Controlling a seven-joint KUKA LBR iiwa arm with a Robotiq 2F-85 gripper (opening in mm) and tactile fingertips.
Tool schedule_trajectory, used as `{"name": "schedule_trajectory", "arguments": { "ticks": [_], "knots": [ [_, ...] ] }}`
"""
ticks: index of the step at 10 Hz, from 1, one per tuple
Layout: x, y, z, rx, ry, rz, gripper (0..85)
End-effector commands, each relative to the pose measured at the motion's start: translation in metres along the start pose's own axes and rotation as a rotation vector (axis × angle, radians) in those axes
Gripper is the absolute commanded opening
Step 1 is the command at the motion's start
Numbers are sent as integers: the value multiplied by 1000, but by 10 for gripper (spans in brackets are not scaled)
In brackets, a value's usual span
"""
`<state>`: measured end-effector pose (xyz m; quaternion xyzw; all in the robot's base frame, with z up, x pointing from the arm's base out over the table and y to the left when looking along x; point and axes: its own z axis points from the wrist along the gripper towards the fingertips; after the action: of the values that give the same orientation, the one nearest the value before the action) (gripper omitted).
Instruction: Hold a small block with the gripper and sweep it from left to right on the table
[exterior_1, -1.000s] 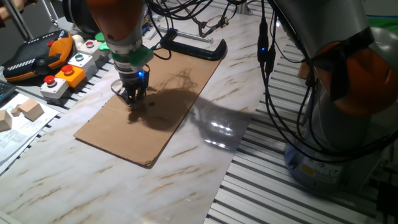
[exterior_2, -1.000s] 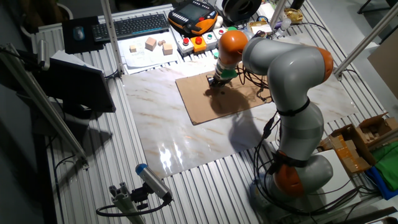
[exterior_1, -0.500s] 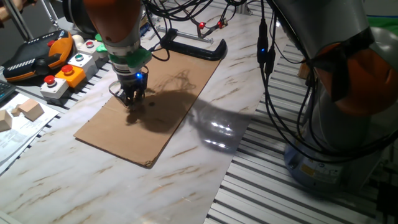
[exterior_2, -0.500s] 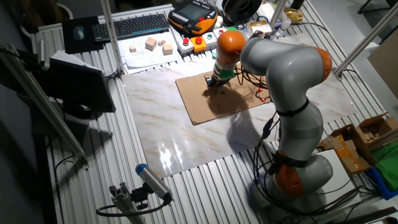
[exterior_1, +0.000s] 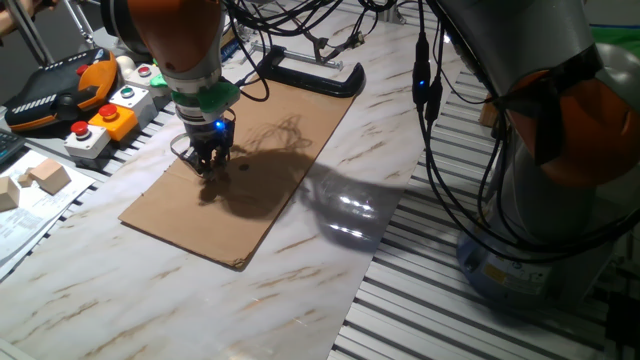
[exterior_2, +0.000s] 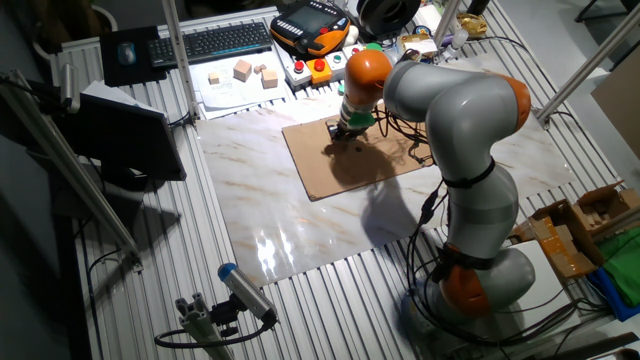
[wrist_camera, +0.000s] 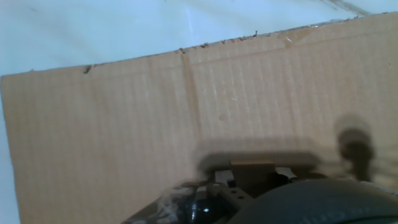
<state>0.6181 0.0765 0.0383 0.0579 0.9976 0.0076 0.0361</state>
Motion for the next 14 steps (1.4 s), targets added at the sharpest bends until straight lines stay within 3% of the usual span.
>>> {"name": "schedule_trajectory", "arguments": {
  "ticks": [1,14],
  "knots": [
    [-1,2,-1,-3,1,4,7],
    [4,30,3,-13,8,43,7]
  ]
}}
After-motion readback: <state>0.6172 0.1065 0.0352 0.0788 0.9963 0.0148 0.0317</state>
